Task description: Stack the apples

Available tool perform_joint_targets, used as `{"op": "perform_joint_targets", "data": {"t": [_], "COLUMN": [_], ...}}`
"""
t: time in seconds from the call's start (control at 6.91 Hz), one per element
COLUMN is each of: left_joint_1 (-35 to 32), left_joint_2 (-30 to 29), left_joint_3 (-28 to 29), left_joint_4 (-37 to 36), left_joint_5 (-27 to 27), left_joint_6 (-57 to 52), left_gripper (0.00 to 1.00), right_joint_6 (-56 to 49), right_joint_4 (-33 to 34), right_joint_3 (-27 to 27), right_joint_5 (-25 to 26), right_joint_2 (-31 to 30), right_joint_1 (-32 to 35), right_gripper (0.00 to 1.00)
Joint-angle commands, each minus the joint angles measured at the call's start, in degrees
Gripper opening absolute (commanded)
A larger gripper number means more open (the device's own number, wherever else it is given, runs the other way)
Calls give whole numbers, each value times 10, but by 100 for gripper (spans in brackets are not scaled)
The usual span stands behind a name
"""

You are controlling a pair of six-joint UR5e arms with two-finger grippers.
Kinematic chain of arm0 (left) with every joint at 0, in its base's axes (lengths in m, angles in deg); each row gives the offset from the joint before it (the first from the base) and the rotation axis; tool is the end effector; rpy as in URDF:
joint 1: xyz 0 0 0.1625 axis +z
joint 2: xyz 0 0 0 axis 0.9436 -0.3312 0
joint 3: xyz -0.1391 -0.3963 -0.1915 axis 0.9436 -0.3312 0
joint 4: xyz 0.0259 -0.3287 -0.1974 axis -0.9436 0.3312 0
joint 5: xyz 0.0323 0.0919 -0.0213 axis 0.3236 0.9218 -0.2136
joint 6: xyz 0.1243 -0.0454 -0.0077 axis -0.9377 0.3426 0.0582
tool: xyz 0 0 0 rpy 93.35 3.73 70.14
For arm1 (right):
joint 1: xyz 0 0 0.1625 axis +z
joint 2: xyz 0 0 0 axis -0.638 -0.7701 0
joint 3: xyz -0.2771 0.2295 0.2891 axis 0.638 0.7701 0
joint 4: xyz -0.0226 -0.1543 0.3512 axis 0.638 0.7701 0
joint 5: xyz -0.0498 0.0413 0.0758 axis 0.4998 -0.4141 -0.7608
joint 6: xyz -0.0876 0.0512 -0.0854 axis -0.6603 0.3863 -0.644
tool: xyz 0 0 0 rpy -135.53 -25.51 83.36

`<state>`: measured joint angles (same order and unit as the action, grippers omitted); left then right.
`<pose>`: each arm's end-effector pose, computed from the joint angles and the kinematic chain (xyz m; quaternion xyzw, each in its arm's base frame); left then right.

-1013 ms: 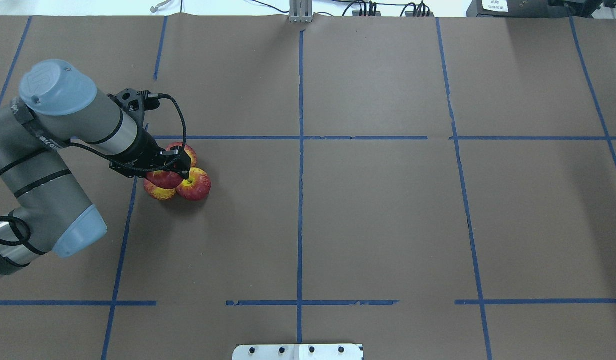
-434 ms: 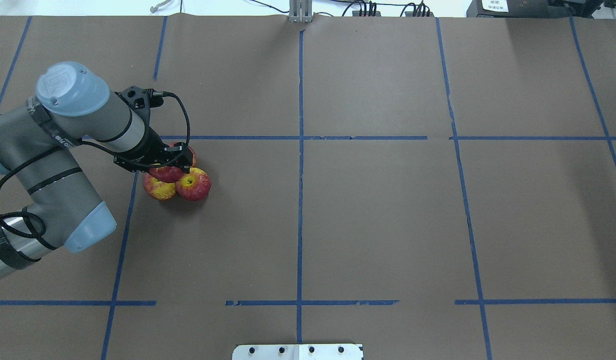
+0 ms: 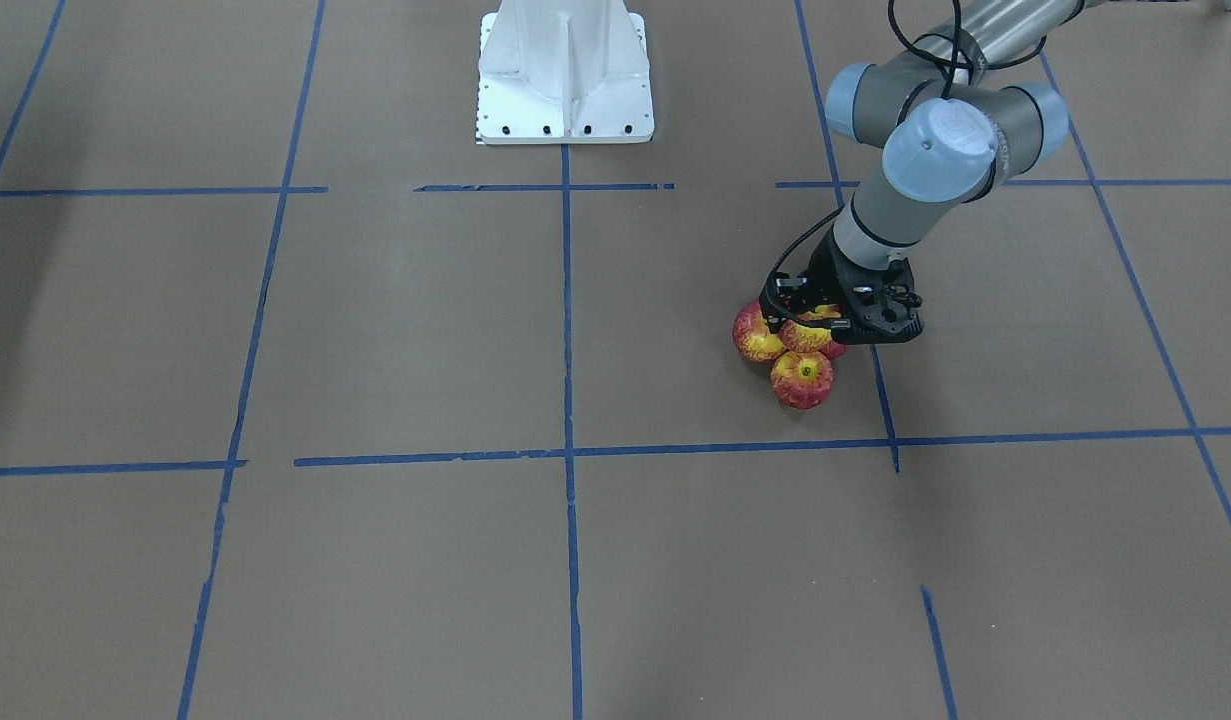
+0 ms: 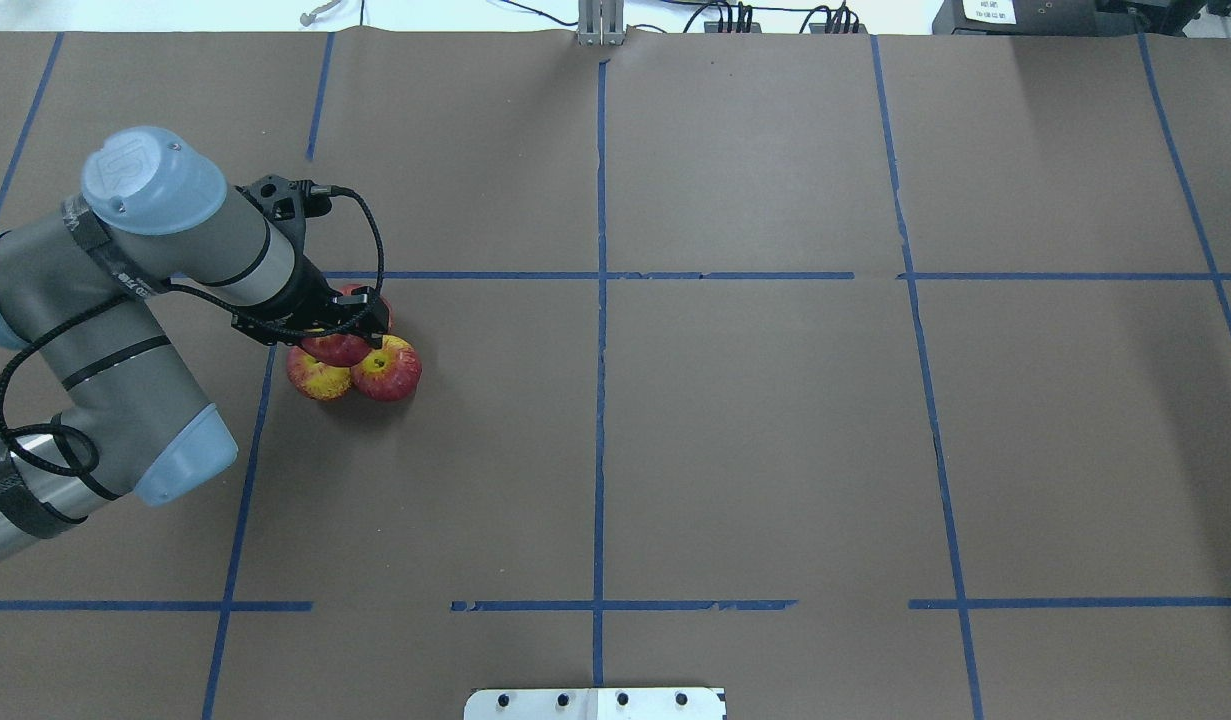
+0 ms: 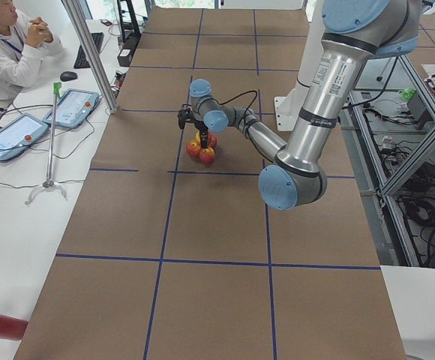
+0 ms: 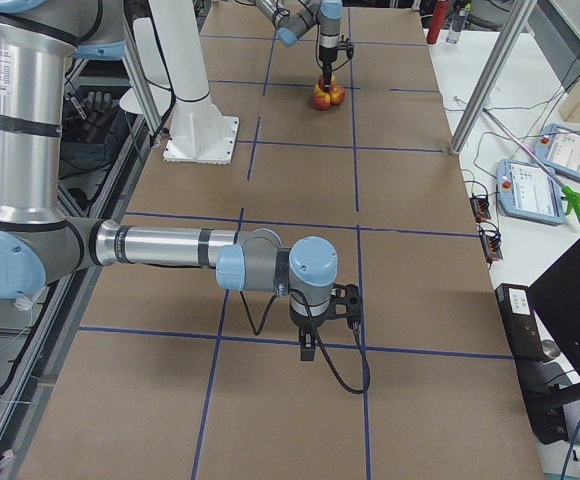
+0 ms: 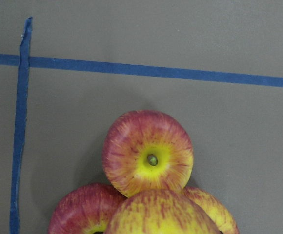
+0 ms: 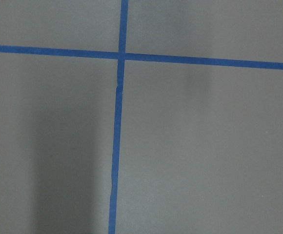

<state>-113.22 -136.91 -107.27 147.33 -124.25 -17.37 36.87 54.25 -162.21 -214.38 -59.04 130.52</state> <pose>0.4240 -0.4781 0.4168 -0.0011 0.4363 -0.0307 0.8993 0.0514 -0.3955 0.7190 0.0083 -0.3542 -0.0189 0.9350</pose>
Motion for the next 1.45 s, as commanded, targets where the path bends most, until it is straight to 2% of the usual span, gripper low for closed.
{"op": "perform_joint_targets", "data": {"t": [0.0, 0.43, 0.58, 0.87, 1.01, 1.3], "left_joint_1": [0, -1, -12, -99, -121, -188], "left_joint_2": [0, 1, 9, 28, 34, 94], "left_joint_3": [-3, -10, -44, -124, -163, -178], "left_joint_4": [0, -1, -4, -57, -102, -116], "left_joint_5": [11, 11, 11, 11, 7, 2], "left_joint_6": [1, 1, 0, -24, -88, -218], "left_gripper": [100, 100, 100, 100, 100, 100], "right_joint_6": [1, 0, 0, 0, 1, 1], "right_joint_4": [0, 0, 0, 0, 0, 0], "right_joint_3": [0, 0, 0, 0, 0, 0], "right_joint_5": [0, 0, 0, 0, 0, 0], "right_joint_2": [0, 0, 0, 0, 0, 0], "right_joint_1": [0, 0, 0, 0, 0, 0], "right_gripper": [100, 100, 100, 100, 100, 100]}}
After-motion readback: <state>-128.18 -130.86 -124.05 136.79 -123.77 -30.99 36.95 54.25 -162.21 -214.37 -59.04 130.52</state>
